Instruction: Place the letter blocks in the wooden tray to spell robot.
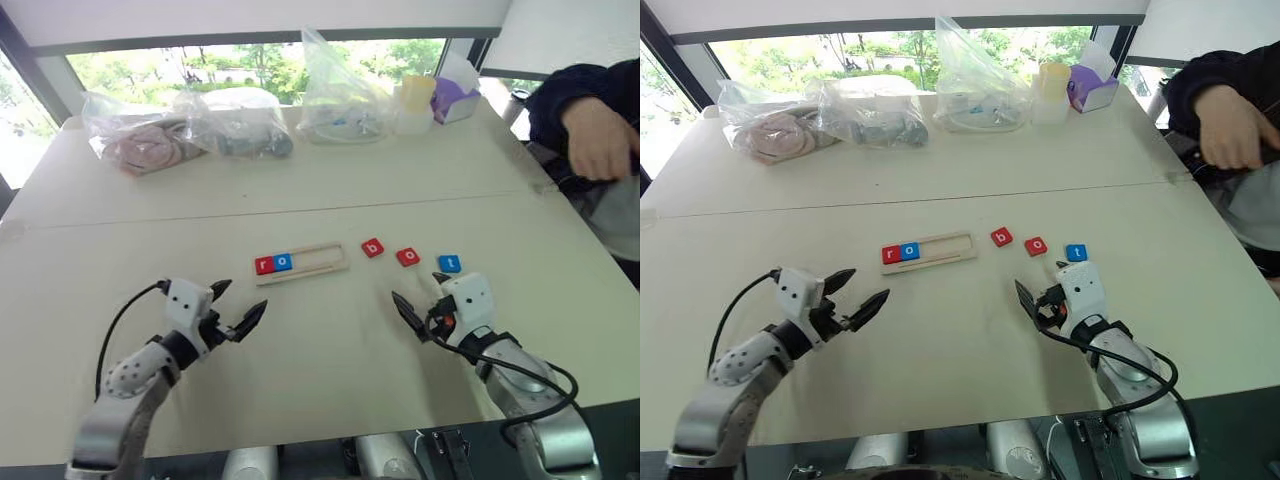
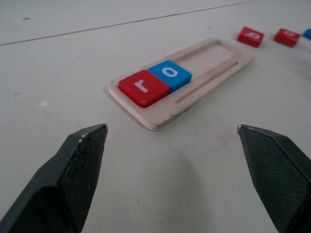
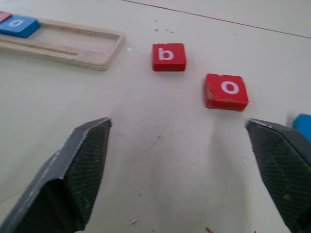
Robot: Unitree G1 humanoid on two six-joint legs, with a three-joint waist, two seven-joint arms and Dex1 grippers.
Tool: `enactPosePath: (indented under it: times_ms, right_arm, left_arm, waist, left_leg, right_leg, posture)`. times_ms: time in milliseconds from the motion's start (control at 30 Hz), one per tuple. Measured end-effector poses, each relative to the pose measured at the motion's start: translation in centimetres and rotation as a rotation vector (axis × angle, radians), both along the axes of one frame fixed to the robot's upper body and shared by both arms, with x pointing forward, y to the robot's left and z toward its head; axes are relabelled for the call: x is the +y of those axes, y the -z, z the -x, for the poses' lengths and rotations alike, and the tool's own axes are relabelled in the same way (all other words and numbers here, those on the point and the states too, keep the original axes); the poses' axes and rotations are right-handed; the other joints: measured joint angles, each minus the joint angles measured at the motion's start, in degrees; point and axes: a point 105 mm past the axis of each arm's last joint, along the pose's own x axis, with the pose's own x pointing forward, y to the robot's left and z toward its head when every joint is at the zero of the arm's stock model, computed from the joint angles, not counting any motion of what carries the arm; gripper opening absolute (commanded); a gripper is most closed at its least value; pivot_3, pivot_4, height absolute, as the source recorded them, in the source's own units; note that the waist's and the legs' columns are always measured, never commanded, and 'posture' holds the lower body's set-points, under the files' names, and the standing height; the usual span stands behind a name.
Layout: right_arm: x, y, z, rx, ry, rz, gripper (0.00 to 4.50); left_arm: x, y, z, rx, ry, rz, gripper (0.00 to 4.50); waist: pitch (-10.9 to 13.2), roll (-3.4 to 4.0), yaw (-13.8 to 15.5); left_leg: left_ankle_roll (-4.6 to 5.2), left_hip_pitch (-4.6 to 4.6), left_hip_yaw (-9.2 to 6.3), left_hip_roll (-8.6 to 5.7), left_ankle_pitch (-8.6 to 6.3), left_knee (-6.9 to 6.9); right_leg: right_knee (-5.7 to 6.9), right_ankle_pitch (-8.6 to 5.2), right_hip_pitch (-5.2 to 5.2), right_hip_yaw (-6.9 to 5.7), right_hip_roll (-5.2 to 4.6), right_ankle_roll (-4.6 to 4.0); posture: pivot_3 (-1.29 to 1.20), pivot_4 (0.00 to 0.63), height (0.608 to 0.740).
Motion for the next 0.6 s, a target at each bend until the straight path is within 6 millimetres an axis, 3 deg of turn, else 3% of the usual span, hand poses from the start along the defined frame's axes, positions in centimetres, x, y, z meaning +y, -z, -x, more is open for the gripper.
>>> enactPosePath:
  times_ms: [267, 433, 600]
  right_arm:
    - [0.5, -1.5, 0.5, 0.038, -0.162, 0.029, 4.48]
    - [0.0, -3.3, 0.3, 0.035, -0.26, 0.071, 4.48]
    - [0.3, -3.2, 0.6, 0.063, -0.307, 0.069, 4.48]
  left_arm:
    - [0.1, -1.4, 0.7, 0.014, 0.187, -0.018, 4.5]
    - [0.2, -3.1, -0.7, -0.023, 0.228, -0.041, 4.5]
    - [0.1, -2.3, 0.1, 0.033, 0.287, -0.058, 4.5]
  waist:
    - [0.04, 0.0, 0.0]
    - [0.13, 0.0, 0.07]
    - [0.13, 0.0, -0.02]
  left_leg:
    - [0.01, -0.02, 0.03, -0.06, 0.0, -0.01]
    - [0.01, -0.03, 0.01, -0.12, 0.0, 0.07]
    - [0.07, -0.04, 0.02, -0.09, -0.04, -0.01]
  right_leg:
    - [-0.04, 0.0, -0.01, -0.01, 0.01, 0.0]
    - [-0.05, 0.02, 0.05, -0.06, 0.0, 0.0]
    - [-0.07, 0.02, 0.0, -0.06, 0.02, 0.02]
  posture:
    - [0.0, 0.15, 0.74]
    - [0.0, 0.15, 0.74]
    - [0.0, 0.15, 0.74]
